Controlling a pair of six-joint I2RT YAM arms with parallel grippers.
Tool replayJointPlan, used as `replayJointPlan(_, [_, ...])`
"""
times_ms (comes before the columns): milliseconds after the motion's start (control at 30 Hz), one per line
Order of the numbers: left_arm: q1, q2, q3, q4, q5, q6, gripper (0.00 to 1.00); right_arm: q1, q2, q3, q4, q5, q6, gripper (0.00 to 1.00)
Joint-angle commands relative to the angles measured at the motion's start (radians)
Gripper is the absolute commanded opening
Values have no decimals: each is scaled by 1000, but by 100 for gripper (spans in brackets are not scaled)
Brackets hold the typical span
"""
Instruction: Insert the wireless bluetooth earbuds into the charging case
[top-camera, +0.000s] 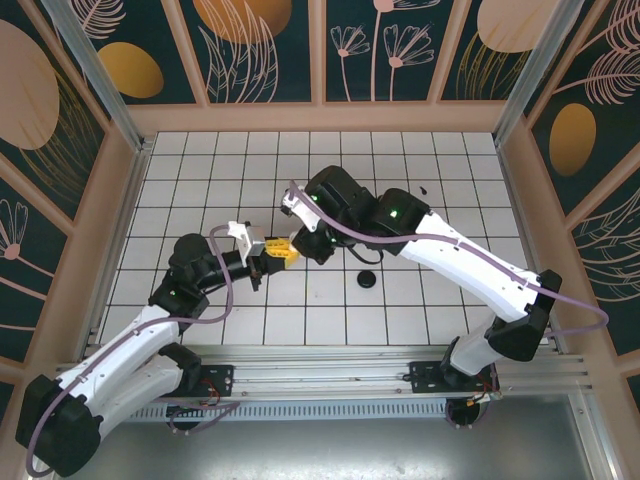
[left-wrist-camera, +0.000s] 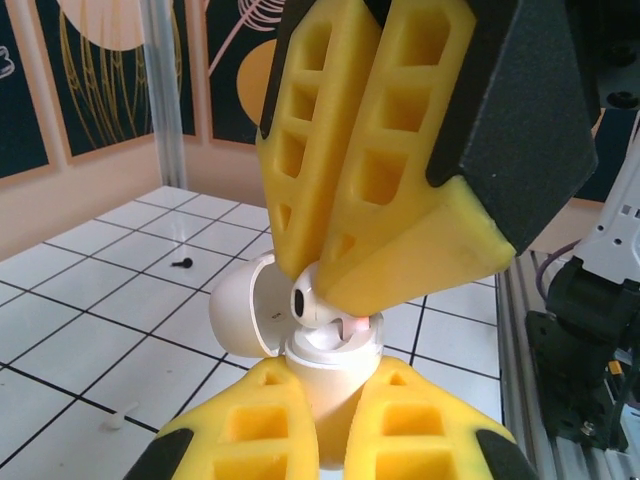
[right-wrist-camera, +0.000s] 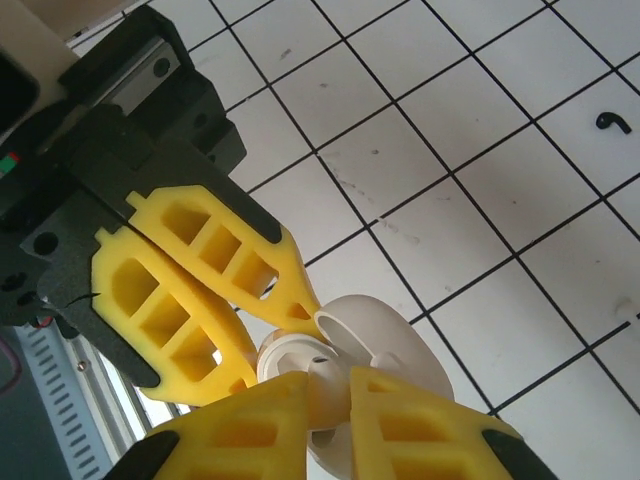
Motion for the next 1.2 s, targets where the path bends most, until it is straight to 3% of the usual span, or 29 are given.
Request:
replayJointPlan(0, [-7, 4, 41, 54, 107, -10, 0, 1, -15, -23, 99, -22, -73, 17])
replayJointPlan(533, [-6, -1, 35, 44, 81, 7, 0, 6, -57, -64, 211, -98, -58, 27])
replayJointPlan(867, [-6, -12, 32, 33, 53, 8, 0, 4, -67, -13, 194, 22, 18, 30])
replayJointPlan(1167, [-6, -94, -25, 40, -171, -43, 0, -43, -123, 39, 216, 169, 193, 37])
